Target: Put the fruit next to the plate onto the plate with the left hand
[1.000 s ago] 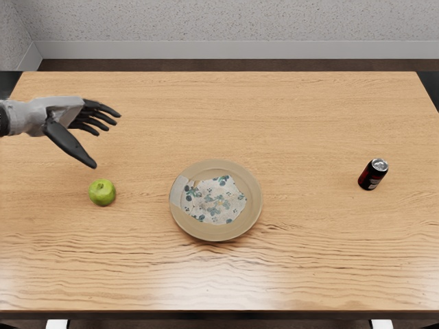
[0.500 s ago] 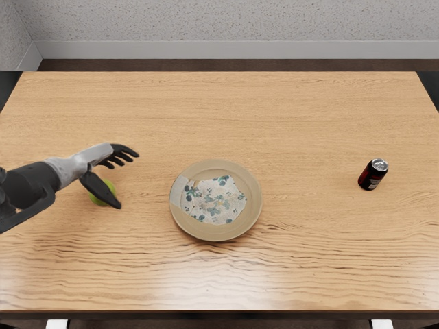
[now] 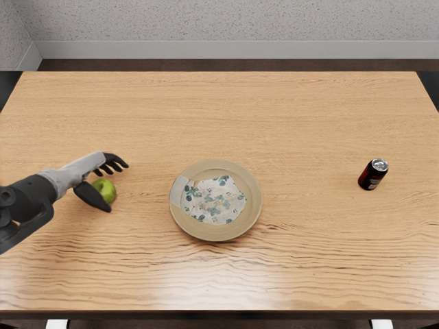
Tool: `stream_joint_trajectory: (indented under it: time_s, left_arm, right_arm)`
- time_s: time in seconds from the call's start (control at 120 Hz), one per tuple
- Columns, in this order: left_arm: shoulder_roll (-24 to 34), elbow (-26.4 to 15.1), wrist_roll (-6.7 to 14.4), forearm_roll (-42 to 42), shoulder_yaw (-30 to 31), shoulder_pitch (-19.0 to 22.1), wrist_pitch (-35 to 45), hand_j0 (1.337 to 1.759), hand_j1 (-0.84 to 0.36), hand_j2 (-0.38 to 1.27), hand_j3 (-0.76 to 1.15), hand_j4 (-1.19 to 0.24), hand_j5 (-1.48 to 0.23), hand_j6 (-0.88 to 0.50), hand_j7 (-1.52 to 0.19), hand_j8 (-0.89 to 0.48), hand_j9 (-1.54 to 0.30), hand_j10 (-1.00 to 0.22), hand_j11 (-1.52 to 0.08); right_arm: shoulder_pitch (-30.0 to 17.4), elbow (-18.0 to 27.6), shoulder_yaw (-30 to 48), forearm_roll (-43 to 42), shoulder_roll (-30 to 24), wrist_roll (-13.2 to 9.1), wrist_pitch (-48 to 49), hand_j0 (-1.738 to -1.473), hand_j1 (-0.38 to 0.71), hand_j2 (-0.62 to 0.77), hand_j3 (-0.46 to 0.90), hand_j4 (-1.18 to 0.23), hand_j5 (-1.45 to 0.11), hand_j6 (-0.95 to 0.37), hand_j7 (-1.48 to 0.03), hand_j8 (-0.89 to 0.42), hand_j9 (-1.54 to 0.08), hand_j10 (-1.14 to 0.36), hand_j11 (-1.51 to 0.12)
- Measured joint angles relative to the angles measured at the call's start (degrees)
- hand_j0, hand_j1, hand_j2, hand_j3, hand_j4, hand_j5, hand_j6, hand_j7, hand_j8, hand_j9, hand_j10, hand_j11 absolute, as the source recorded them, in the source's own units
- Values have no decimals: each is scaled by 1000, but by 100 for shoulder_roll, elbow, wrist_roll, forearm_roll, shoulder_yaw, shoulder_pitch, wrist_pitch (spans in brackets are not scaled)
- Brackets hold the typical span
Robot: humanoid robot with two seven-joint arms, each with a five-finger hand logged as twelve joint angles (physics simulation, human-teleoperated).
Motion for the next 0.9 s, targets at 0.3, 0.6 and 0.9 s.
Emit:
stream_joint_trajectory:
  time_s: [0.3,0.6,0.9]
  left_arm:
    - [119,-10,23,267,91,-53,4,1658,-270,122,0,-524,-687,-525,-687,-471,-685,-526,-685]
    - [119,-16,45,334,153,-71,-69,1655,-270,242,0,-654,-813,-550,-827,-457,-840,-596,-842]
    - [-20,9,49,302,176,-525,-78,1654,-241,359,0,-698,-915,-582,-919,-484,-926,-637,-926]
  right_arm:
    - [0,0,0,0,0,0,1,-1658,-310,-7,0,-33,-43,-33,-43,-33,-43,-33,-43]
    - [0,1,0,0,0,0,1,-1658,-310,-7,0,-33,-43,-33,-43,-33,-43,-33,-43]
    - [0,0,0,0,0,0,2,-1658,-310,-7,0,-33,-43,-33,-43,-33,-43,-33,-43]
